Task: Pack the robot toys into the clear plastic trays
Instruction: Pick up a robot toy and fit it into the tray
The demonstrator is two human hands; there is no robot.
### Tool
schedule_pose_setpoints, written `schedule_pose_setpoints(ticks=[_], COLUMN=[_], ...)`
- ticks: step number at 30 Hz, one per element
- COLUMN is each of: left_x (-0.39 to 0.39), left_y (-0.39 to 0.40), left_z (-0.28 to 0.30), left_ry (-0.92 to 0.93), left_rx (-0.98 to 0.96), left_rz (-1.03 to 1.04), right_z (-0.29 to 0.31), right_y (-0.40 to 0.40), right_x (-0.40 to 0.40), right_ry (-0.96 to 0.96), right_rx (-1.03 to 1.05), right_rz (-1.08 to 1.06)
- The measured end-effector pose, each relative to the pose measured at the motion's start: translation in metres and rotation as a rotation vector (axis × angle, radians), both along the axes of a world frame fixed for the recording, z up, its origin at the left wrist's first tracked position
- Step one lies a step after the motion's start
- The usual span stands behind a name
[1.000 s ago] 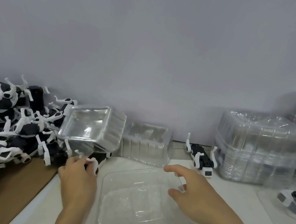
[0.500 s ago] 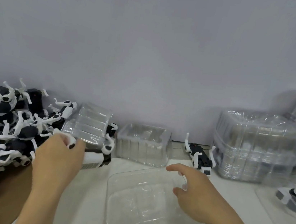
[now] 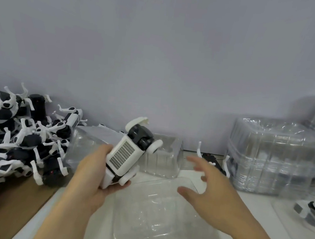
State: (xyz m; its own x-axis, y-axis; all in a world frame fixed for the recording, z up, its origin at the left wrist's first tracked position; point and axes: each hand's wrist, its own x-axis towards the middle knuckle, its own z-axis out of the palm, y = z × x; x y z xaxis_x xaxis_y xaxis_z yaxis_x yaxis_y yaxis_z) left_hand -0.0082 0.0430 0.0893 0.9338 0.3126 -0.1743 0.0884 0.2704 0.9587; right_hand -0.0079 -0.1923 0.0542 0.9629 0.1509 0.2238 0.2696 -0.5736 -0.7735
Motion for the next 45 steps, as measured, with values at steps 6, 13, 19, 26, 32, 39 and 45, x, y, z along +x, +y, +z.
schedule_pose_setpoints(ticks=[6,13,19,26,32,39,45], left_x=[-0.003,-0.006,-0.009,-0.006,-0.005,-0.002,-0.003], left_y=[-0.028,-0.045,-0.043,-0.050,-0.046,-0.038,-0.041], left_z=[0.008,0.006,0.012,0.008,0.009,0.005,0.004], left_ry=[0.007,-0.020,-0.044,-0.396,-0.517,-0.344,-0.342], left_rx=[0.213,0.176,-0.213,0.057,0.154,0.176,0.199], left_rz=[-0.079,-0.187,-0.252,-0.282,-0.111,-0.121,-0.150], right_z=[0.025,0.022,0.018,0.016,0.020,0.015,0.004], right_y=[0.019,0.015,0.016,0.022,0.024,0.031,0.022], right_x=[-0.011,-0.009,-0.002,0.000,-0.004,-0.003,0.007], right_ry=[-0.215,-0.186,-0.234,-0.195,-0.128,-0.342,-0.292], right_rx=[0.267,0.363,0.507,0.561,0.432,0.154,0.225], right_rz=[0.219,0.174,0.012,-0.209,-0.111,-0.098,-0.194])
